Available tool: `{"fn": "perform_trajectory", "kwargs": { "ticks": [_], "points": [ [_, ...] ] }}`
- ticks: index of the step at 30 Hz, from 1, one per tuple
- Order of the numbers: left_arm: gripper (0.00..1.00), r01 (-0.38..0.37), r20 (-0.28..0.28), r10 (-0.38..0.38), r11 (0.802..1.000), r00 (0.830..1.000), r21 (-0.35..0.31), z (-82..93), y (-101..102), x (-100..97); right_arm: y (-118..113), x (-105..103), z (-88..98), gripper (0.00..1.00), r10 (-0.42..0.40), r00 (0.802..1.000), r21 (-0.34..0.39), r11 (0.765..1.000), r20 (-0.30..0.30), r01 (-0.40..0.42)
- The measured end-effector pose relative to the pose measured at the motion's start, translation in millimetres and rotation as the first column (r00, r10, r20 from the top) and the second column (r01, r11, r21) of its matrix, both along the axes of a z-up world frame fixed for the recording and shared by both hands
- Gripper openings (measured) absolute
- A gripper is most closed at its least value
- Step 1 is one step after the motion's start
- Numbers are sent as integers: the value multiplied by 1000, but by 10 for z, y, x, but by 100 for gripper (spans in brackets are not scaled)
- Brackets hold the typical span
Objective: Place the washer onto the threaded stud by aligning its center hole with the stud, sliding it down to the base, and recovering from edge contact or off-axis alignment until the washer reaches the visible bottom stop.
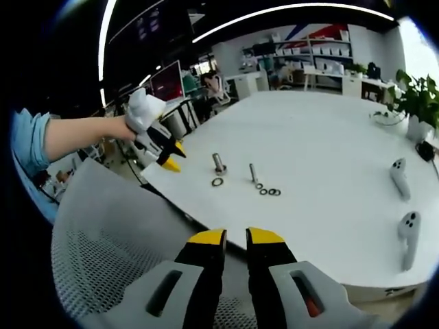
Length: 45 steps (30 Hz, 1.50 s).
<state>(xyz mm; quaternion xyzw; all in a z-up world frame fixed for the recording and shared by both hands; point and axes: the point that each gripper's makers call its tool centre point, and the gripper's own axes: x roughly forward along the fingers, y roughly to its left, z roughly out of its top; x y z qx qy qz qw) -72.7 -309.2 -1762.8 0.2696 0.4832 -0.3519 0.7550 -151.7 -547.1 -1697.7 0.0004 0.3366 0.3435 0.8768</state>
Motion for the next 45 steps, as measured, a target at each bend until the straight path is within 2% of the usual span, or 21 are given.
{"fn": "perform_trajectory", "kwargs": {
  "ticks": [11,14,17,24,30,33,39,45],
  "points": [
    [32,40,-20,-40,999,999,12,-49,-193,32,9,11,6,14,9,1000,-2,1000,8,-9],
    [32,83,-35,-82,995,996,58,-72,-170,24,14,4,-3,14,17,1000,-7,1000,4,-17],
    [32,81,-41,-79,996,996,46,-64,-187,22,20,3,0,14,20,1000,-7,1000,6,-20],
    [29,122,-52,-119,990,992,72,-120,-203,45,18,-12,-21,13,21,1000,-15,1000,-10,-21],
    [32,123,-48,-120,991,992,59,-153,-250,127,1,-17,-39,13,10,1000,-24,1000,-22,-11],
    [32,163,-46,-160,981,986,100,-199,-201,156,-5,-14,-44,14,8,1000,-27,1000,-23,-9],
    [32,200,-57,-194,972,979,126,-268,-171,174,-5,-20,-50,14,11,1000,-29,999,-28,-12],
    [32,205,-64,-198,970,978,132,-335,-149,249,9,-32,-55,13,24,999,-31,999,-34,-26]
  ]
}}
